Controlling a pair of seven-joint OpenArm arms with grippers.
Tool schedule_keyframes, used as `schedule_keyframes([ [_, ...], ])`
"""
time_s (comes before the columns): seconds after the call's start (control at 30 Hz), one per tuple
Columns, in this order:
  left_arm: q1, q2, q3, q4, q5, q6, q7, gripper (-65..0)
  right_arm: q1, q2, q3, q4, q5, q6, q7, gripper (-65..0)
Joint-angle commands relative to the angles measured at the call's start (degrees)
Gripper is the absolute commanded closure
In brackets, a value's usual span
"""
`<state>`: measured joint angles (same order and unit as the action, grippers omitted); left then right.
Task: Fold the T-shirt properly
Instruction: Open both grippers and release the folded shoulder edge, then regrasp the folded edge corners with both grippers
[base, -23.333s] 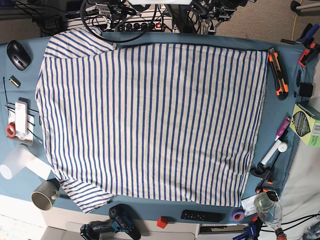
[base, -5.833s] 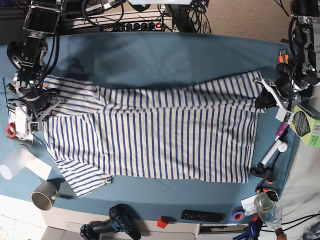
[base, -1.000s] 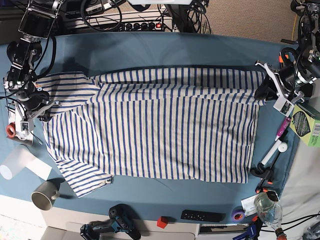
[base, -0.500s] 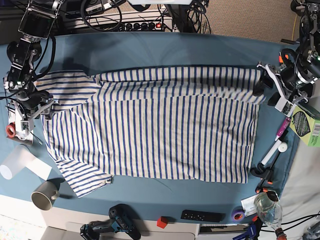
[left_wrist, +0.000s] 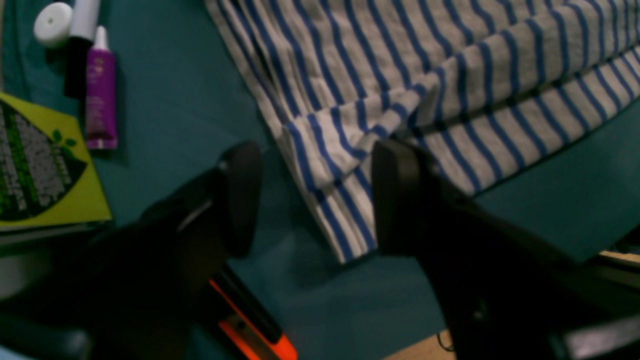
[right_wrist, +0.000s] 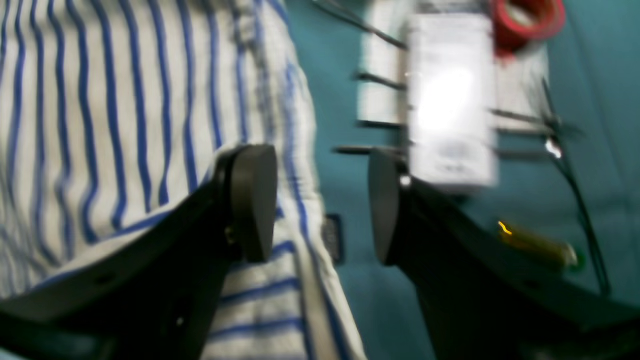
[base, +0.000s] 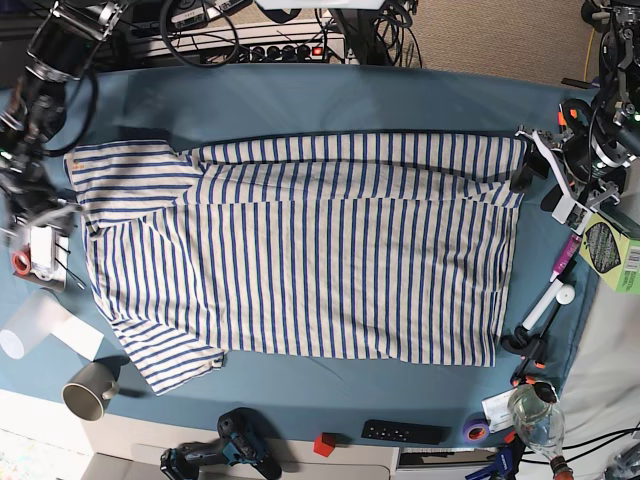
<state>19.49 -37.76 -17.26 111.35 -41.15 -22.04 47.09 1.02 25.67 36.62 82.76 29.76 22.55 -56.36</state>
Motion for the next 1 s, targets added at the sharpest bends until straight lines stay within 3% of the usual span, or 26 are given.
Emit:
schedule_keyframes([
  [0.0, -0.28, -0.98, -0.5, 0.72, -0.35, 0.0, -0.83, -35.0, 0.55, 1.14, 3.32, 0.92, 2.75, 1.09, -1.29, -29.7],
  [0.1, -0.28, -0.96, -0.5, 0.72, -0.35, -0.02, -0.85, -35.0, -0.9, -0.17, 12.66, 0.9, 10.14, 3.52, -6.62, -29.7],
  [0.3, -0.28, -0.96, -0.5, 0.72, -0.37, -0.02, -0.85, -35.0, -8.2, -7.15, 22.88, 0.87, 18.6, 5.09, -7.72, -29.7],
  [0.5, -0.28, -0.94, -0.5, 0.72, -0.37, 0.0, -0.85, -35.0, -9.38, -13.18, 21.16, 0.79, 20.31, 5.16, -5.55, -29.7],
  [0.67, -0.28, -0.96, -0.5, 0.72, -0.37, 0.0, -0.83, -35.0, -7.85, -14.88, 17.62, 0.79, 19.93, 5.33, -4.79, -29.7],
  [0.97, -0.28, -0.96, -0.5, 0.72, -0.37, -0.02, -0.81, -35.0, -6.58, -16.46, 17.35, 0.79, 18.6, 6.1, -4.68, -29.7],
])
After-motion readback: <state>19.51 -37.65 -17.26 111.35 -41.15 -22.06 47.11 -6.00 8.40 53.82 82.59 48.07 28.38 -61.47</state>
